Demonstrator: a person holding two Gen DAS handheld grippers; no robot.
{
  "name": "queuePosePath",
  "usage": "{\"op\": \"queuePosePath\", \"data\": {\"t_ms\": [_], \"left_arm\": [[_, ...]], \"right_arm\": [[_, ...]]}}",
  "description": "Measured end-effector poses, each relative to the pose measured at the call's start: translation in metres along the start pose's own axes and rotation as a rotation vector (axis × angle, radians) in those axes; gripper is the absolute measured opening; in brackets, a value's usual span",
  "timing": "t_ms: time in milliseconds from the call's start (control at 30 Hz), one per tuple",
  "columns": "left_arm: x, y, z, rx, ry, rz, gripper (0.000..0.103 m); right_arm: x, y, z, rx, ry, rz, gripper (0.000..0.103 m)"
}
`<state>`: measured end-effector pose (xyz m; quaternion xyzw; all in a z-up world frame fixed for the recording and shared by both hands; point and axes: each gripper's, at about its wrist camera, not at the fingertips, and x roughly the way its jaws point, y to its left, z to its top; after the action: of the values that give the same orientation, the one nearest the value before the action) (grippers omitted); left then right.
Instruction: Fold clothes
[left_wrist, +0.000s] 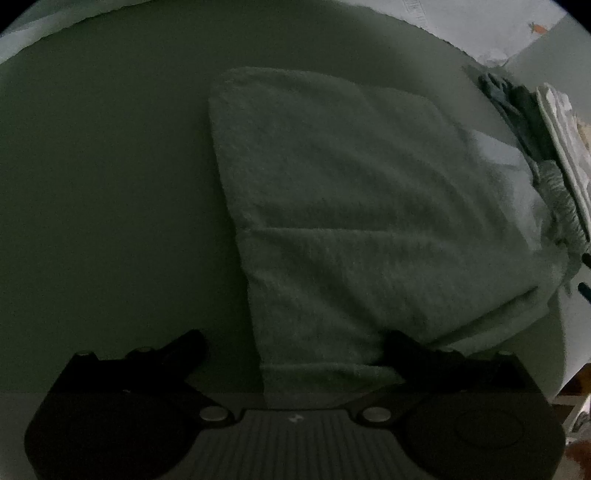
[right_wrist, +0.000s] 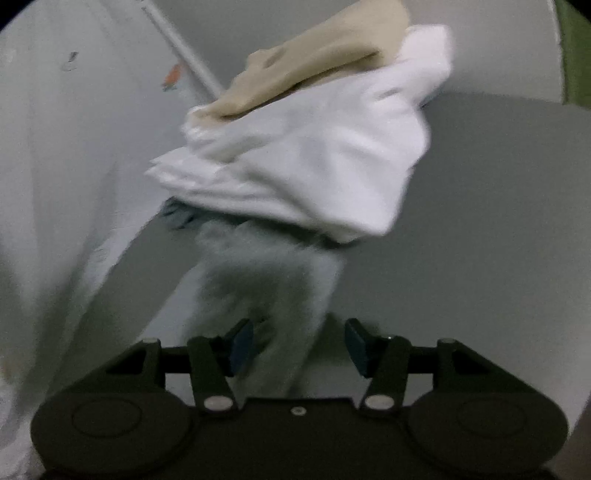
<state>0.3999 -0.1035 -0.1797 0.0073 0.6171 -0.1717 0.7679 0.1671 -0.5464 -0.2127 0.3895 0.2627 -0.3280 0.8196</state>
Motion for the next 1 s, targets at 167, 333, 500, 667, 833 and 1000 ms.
{"op": "queuePosePath", "data": {"t_ms": [167,333,500,667,833,1000], "left_arm": [[0.000,-0.004,0.001,0.016,0.007,0.028,0.103],[-0.001,-0.003,0.002,-0.002,-0.002,0.023,0.103],[-0.003,-0.001,0.000,-0.009,-0.007,0.028,0.103],[-0.003,0.000,-0.003,-0.019,-0.009,0.026,0.103],[0.002,-0.004,0.001,-0.019,-0.007,0.025,0.103],[0.003,-0.002,0.003,-0.031,-0.011,0.014,0.103]], "right_arm": [[0.022,0.013,0.006,-0.071,-0.003,-0.040,0.063],[0.039,0.014,0.007,-0.056,0.011,-0.019,0.050],[0.042,0.007,0.005,0.032,0.016,0.023,0.031],[0.039,-0.020,0.006,0.253,0.008,0.199,0.023],[0.045,-0.044,-0.003,0.582,0.002,0.455,0.021],[0.065,-0.042,-0.029,0.912,0.030,0.692,0.021]]}}
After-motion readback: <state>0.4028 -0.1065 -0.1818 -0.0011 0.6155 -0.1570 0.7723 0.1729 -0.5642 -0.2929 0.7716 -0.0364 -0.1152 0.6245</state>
